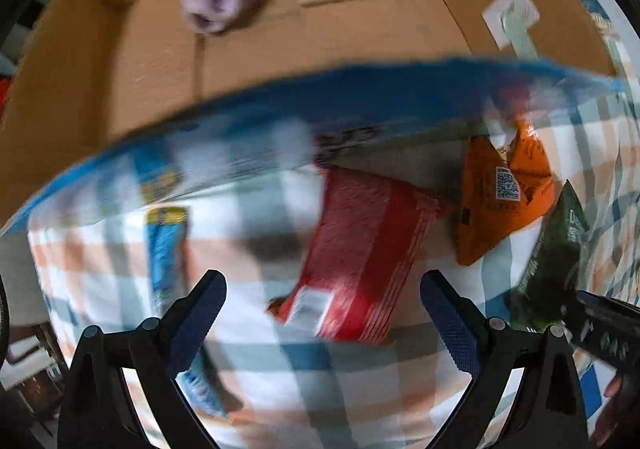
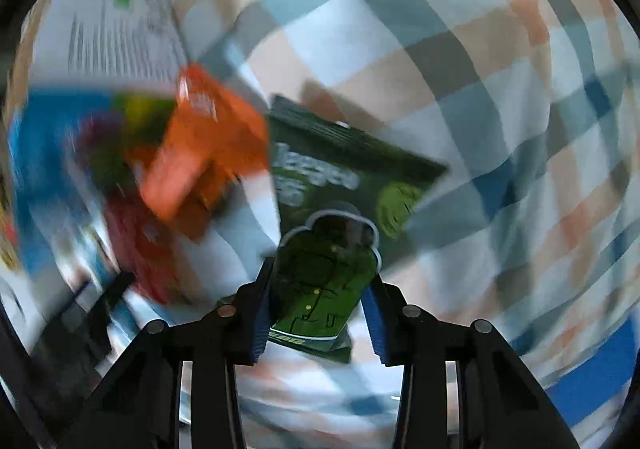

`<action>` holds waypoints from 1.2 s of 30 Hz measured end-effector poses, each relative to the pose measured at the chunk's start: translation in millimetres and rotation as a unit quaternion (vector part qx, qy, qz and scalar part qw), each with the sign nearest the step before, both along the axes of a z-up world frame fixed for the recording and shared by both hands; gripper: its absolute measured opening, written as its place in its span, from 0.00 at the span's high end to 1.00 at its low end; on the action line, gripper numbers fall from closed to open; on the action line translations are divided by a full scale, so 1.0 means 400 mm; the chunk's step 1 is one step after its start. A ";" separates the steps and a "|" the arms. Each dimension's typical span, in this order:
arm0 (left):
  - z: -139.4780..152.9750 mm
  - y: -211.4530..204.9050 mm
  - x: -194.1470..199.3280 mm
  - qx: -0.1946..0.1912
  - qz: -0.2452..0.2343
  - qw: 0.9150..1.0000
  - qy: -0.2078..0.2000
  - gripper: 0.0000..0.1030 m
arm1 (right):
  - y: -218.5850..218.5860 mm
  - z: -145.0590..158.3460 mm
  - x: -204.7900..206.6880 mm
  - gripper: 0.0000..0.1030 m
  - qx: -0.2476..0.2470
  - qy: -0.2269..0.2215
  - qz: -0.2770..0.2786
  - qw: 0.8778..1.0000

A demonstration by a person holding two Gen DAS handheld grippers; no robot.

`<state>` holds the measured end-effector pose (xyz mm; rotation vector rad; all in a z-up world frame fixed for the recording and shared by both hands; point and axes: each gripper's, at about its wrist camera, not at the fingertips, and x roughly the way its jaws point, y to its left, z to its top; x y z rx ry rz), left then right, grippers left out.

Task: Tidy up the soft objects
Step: 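Grasp the red snack pack with left tool while right tool grasps green bag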

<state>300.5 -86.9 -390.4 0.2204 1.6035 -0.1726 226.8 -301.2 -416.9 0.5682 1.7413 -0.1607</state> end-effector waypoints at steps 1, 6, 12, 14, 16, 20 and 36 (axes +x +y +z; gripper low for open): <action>-0.014 -0.010 0.002 -0.001 -0.005 1.000 0.007 0.08 | 0.001 0.000 -0.001 0.59 -0.009 0.004 0.014 1.000; -0.042 -0.035 -0.003 -0.009 -0.013 1.000 0.013 0.51 | 0.019 -0.019 0.011 0.57 -0.021 0.007 0.035 0.999; -0.022 0.033 -0.072 -0.024 0.039 0.998 0.041 0.54 | 0.070 -0.010 -0.011 0.61 -0.017 0.007 0.075 0.997; -0.018 0.059 -0.120 -0.020 0.048 0.997 0.054 0.55 | 0.097 -0.005 -0.028 0.61 -0.011 0.012 0.104 0.994; -0.018 0.088 -0.169 -0.022 0.061 0.996 0.069 0.55 | 0.134 -0.001 -0.050 0.61 -0.005 0.019 0.140 0.990; -0.037 0.146 -0.242 -0.026 0.095 0.991 0.088 0.54 | 0.219 -0.005 -0.094 0.61 -0.005 0.027 0.217 0.976; -0.074 0.110 -0.209 -0.013 0.112 0.991 0.066 0.54 | 0.283 0.016 -0.177 0.53 -0.038 0.023 0.211 0.976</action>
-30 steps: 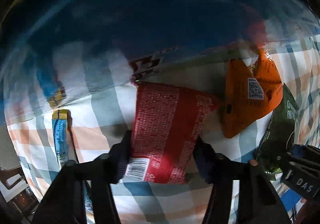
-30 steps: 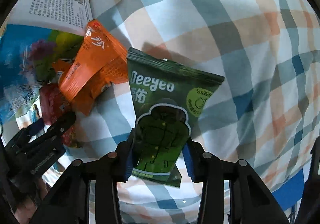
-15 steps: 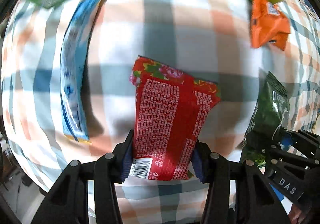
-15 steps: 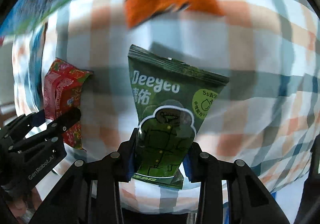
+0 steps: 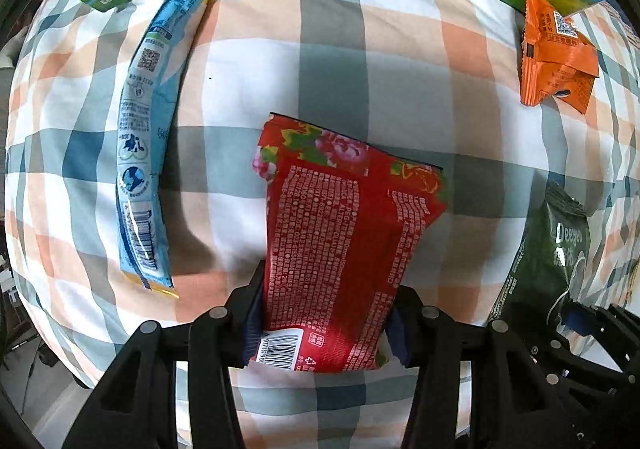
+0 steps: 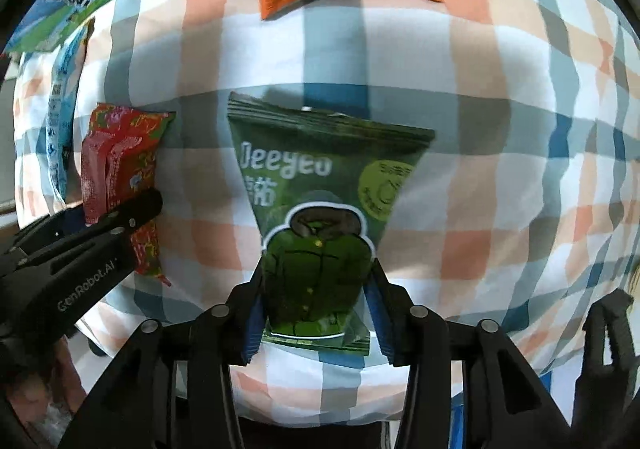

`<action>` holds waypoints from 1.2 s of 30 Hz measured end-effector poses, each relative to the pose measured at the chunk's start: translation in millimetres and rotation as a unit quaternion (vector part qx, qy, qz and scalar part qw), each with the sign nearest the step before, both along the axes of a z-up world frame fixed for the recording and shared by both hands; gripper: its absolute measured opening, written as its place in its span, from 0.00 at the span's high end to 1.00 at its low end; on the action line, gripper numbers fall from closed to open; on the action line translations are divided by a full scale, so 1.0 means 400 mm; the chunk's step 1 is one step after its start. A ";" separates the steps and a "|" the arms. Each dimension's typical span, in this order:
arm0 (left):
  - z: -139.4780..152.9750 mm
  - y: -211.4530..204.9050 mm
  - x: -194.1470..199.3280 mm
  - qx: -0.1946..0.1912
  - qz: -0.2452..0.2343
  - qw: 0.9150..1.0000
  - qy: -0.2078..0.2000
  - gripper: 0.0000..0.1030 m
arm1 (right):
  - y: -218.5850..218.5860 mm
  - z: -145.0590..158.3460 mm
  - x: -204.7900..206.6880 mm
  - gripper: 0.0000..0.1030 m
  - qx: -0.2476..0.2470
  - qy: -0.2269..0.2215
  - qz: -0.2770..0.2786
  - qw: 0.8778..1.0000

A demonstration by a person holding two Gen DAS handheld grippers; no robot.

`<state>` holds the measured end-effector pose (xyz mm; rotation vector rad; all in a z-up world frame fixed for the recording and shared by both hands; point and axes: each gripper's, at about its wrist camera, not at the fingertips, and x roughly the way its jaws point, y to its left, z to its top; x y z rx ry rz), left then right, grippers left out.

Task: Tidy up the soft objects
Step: 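Grasp the red snack pack with left tool while right tool grasps green bag, then lower red pack and green bag into the box and release both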

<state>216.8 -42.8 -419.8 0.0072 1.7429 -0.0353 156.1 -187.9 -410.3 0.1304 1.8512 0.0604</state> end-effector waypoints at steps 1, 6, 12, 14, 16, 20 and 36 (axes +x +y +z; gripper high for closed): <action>0.004 -0.002 -0.002 0.001 0.002 1.000 -0.002 0.55 | -0.020 -0.002 -0.008 0.53 0.002 0.004 0.000 1.000; 0.036 -0.001 -0.044 -0.001 0.005 1.000 -0.003 0.55 | -0.070 0.004 -0.023 0.53 0.015 0.009 -0.011 1.000; 0.037 0.004 -0.052 -0.011 -0.005 1.000 0.016 0.55 | -0.106 0.024 -0.061 0.47 0.031 0.004 -0.027 0.999; 0.046 0.004 -0.048 -0.013 0.000 1.000 0.015 0.56 | -0.131 0.030 -0.064 0.47 0.030 0.000 -0.039 0.999; 0.054 0.004 -0.052 -0.013 0.002 1.000 0.014 0.57 | -0.149 0.031 -0.052 0.50 0.034 -0.005 -0.051 0.998; 0.085 0.006 -0.069 -0.021 0.010 1.000 0.007 0.57 | -0.155 0.019 -0.026 0.67 0.031 -0.018 -0.052 0.998; 0.505 0.110 0.103 -0.099 0.021 0.986 -0.132 0.58 | -0.179 0.416 0.139 0.69 0.112 -0.148 -0.034 0.982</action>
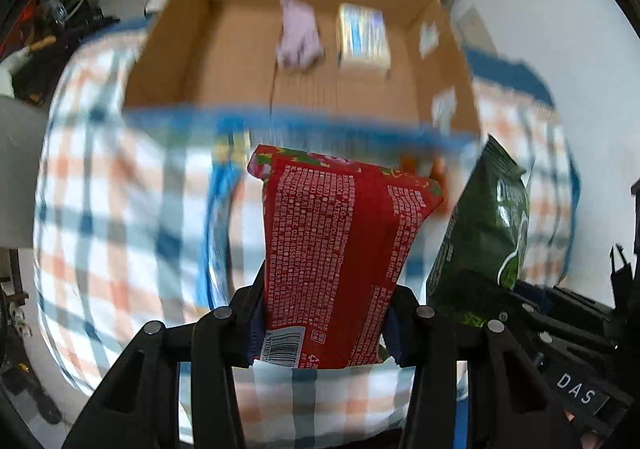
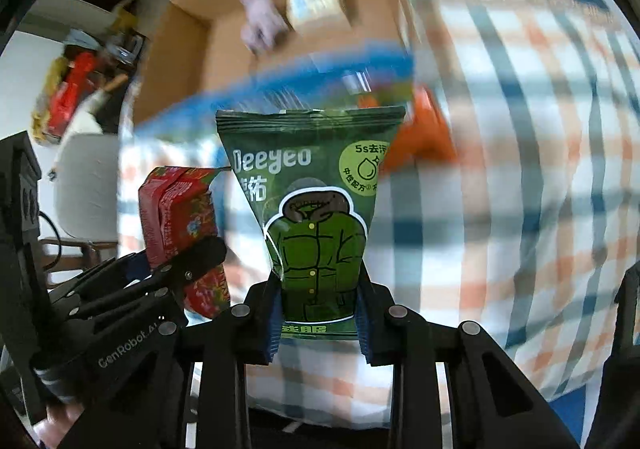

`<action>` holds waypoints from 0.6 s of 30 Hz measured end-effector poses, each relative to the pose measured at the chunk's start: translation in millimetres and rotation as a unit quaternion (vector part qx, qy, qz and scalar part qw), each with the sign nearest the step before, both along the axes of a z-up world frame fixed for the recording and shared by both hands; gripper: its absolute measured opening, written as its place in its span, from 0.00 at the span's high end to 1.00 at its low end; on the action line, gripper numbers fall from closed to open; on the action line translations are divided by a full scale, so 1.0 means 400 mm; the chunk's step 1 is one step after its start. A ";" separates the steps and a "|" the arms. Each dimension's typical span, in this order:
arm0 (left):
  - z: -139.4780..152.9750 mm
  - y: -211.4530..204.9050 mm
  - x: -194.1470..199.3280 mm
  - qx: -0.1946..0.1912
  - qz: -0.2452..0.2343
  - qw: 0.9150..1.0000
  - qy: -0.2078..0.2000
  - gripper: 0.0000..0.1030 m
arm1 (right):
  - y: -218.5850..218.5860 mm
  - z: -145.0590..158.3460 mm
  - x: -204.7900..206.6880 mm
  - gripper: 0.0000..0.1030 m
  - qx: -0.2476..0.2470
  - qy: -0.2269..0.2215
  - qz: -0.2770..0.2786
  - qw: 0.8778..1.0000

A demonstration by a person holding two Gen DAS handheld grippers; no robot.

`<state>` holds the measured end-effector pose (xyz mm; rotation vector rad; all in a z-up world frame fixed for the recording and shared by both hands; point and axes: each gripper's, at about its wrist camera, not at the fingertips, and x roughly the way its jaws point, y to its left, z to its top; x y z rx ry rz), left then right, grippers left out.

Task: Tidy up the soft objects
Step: 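Lower red pack and green bag into the box and release both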

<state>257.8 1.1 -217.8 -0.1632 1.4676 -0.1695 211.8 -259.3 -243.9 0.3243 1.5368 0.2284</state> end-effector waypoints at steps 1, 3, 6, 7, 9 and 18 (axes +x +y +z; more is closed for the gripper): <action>0.018 0.007 0.025 0.000 0.001 1.000 -0.008 0.58 | 0.012 0.026 0.022 0.69 0.003 -0.010 0.000 1.000; 0.047 0.025 0.086 0.004 0.005 1.000 -0.025 0.58 | 0.038 0.072 0.081 0.69 0.000 -0.032 0.001 1.000; 0.038 0.048 0.197 0.015 0.009 0.999 -0.029 0.58 | 0.074 0.112 0.165 0.69 -0.013 -0.053 0.000 0.998; 0.036 0.056 0.222 0.017 0.012 0.999 -0.027 0.58 | 0.085 0.120 0.193 0.69 -0.017 -0.057 -0.001 0.998; -0.001 0.066 0.280 0.022 0.017 0.999 -0.017 0.58 | 0.114 0.114 0.259 0.69 -0.025 -0.062 -0.003 0.998; -0.174 0.114 0.503 0.038 0.034 0.997 0.051 0.58 | 0.209 -0.069 0.472 0.69 -0.070 -0.013 0.000 0.997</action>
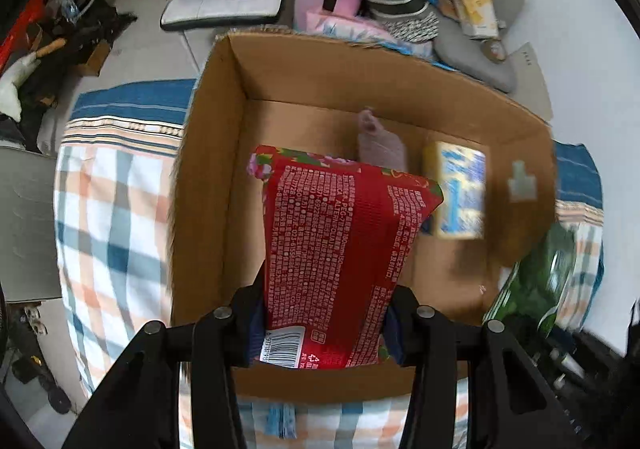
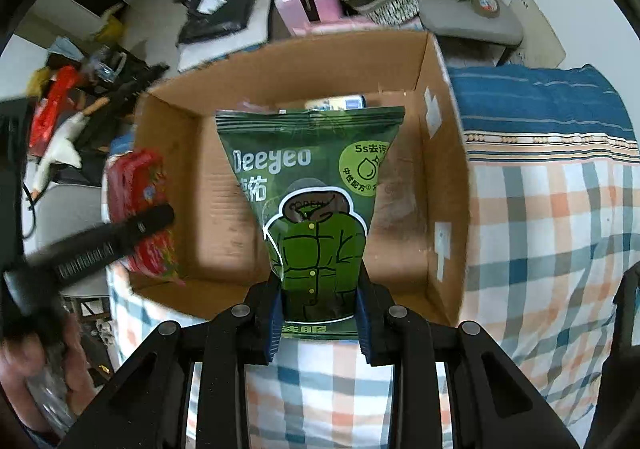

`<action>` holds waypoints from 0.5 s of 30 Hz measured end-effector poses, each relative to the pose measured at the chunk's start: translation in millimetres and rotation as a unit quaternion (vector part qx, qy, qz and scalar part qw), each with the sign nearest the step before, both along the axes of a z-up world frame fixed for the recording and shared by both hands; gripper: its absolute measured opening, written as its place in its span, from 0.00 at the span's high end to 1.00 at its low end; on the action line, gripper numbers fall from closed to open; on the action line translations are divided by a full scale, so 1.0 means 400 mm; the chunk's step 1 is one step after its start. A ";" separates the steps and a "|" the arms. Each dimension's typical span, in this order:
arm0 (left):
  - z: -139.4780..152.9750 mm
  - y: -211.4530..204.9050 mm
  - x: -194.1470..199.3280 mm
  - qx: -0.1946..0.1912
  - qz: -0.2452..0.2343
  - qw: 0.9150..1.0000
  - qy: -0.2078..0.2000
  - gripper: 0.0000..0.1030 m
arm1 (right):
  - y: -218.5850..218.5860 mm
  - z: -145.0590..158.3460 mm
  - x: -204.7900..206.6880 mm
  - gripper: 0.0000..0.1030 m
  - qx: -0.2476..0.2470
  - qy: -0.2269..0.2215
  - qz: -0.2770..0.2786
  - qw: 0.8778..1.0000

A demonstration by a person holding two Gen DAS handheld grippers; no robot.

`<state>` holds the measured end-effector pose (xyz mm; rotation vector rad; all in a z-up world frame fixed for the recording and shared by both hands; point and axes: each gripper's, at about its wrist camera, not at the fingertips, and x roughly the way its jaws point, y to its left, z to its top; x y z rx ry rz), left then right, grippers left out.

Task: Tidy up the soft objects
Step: 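Lower red pack and green bag into the box and release both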

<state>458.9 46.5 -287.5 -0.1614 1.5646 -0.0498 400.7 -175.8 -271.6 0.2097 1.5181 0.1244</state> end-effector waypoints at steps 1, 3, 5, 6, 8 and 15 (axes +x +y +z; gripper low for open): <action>-0.019 0.002 0.015 0.001 0.001 1.000 0.007 0.58 | 0.006 -0.024 0.014 0.69 -0.002 0.009 0.000 1.000; -0.053 0.003 0.044 0.004 0.001 1.000 0.019 0.58 | 0.014 -0.074 0.028 0.69 -0.007 0.027 0.000 1.000; -0.087 -0.003 0.070 0.011 -0.004 0.999 0.030 0.58 | 0.022 -0.117 0.039 0.69 -0.016 0.043 0.002 0.999; -0.105 -0.005 0.083 0.012 -0.003 0.999 0.035 0.58 | 0.024 -0.144 0.042 0.69 -0.018 0.050 0.003 0.999; -0.138 -0.008 0.111 0.013 -0.004 0.999 0.044 0.57 | 0.026 -0.185 0.042 0.69 -0.024 0.062 0.004 0.998; -0.187 -0.018 0.181 0.010 -0.005 0.997 0.070 0.56 | 0.048 -0.260 0.065 0.68 -0.046 0.106 0.014 0.993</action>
